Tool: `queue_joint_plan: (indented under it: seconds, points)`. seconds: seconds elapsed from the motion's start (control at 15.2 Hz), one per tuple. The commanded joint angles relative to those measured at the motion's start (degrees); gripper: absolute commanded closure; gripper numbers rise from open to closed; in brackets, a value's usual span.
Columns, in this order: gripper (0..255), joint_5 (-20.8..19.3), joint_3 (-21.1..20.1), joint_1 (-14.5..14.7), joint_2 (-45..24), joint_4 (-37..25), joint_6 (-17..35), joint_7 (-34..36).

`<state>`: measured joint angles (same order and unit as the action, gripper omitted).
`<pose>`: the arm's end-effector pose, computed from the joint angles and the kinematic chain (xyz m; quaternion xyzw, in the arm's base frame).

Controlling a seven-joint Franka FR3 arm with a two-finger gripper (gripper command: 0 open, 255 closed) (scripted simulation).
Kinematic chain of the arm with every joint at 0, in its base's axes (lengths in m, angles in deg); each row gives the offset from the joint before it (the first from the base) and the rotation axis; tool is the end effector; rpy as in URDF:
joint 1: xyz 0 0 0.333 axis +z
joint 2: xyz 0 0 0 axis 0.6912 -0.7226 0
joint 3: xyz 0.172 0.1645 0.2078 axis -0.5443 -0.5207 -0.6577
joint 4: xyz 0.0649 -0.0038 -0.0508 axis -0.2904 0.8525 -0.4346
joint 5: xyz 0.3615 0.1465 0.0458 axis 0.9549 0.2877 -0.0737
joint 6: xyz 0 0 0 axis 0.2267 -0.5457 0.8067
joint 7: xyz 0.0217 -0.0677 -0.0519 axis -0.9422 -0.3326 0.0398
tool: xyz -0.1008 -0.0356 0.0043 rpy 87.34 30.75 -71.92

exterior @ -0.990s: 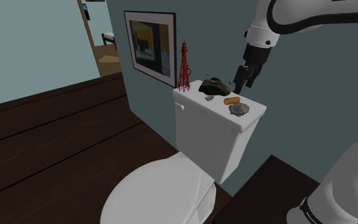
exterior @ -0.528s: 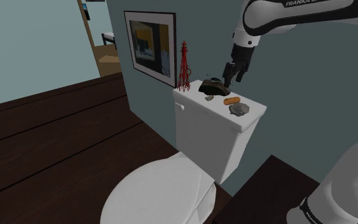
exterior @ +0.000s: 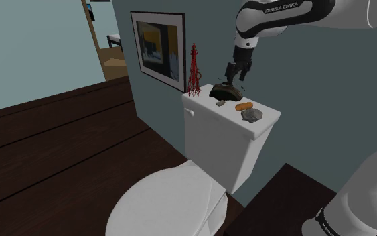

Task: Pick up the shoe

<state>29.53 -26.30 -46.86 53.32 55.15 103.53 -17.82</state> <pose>0.5347 -0.1149 0.5529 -0.9991 -0.0002 -0.0418 0.0089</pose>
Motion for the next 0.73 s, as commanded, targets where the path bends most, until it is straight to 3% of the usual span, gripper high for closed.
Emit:
queue_joint_plan:
  seconds: [0.0, 0.33, 0.66]
  points:
    - [0, 0.57, 0.81, -0.62, -5.0, -5.03, -0.12, -1.07]
    - [0, 2.27, 2.13, -2.58, -16.59, -18.4, -2.15, -3.04]
    - [0, 4.32, 2.79, -5.5, -29.52, -35.59, -6.64, -4.44]
